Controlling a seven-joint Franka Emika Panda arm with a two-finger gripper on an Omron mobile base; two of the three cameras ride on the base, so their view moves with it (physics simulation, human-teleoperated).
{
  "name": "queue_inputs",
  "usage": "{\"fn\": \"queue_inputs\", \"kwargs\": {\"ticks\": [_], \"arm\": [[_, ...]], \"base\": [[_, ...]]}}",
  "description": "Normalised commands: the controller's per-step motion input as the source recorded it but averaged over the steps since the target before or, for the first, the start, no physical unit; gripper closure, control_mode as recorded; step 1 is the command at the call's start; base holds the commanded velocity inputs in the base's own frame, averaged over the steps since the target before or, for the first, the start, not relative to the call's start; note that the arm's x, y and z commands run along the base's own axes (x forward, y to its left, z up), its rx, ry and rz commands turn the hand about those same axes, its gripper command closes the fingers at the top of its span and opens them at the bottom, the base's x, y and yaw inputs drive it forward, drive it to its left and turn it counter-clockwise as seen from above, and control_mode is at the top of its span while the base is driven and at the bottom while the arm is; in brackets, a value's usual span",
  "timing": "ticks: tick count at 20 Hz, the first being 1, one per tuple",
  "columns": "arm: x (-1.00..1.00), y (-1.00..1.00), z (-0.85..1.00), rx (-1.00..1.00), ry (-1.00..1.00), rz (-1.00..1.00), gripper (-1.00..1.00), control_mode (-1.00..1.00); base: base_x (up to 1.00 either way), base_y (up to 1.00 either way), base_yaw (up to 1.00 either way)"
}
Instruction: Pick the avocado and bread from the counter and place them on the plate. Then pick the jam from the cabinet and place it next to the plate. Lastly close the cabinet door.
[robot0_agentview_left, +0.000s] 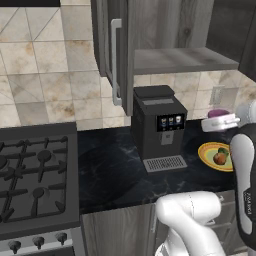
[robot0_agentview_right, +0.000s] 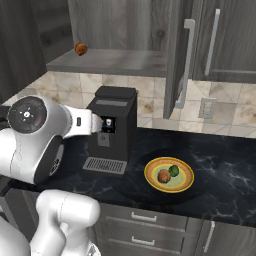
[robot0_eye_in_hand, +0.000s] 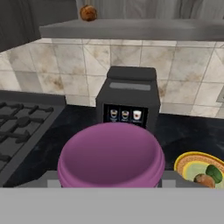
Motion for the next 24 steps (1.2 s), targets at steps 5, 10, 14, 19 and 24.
{"fn": "queue_inputs", "kwargs": {"ticks": [5,10,14,19,24], "arm": [[-0.28,-0.12,-0.46,-0.05,0.00,0.00,1.00,-1.00],[-0.25,-0.19,-0.39,-0.03,0.00,0.00,1.00,-1.00],[-0.26,-0.22,-0.40,-0.01,0.00,0.00,1.00,-1.00],[-0.30,-0.24,-0.37,0.00,0.00,0.00,1.00,-1.00],[-0.18,-0.31,-0.35,0.00,-0.01,0.00,1.00,-1.00]], "base": [[0.00,0.00,0.00],[0.00,0.00,0.00],[0.00,0.00,0.00],[0.00,0.00,0.00],[0.00,0.00,0.00]]}}
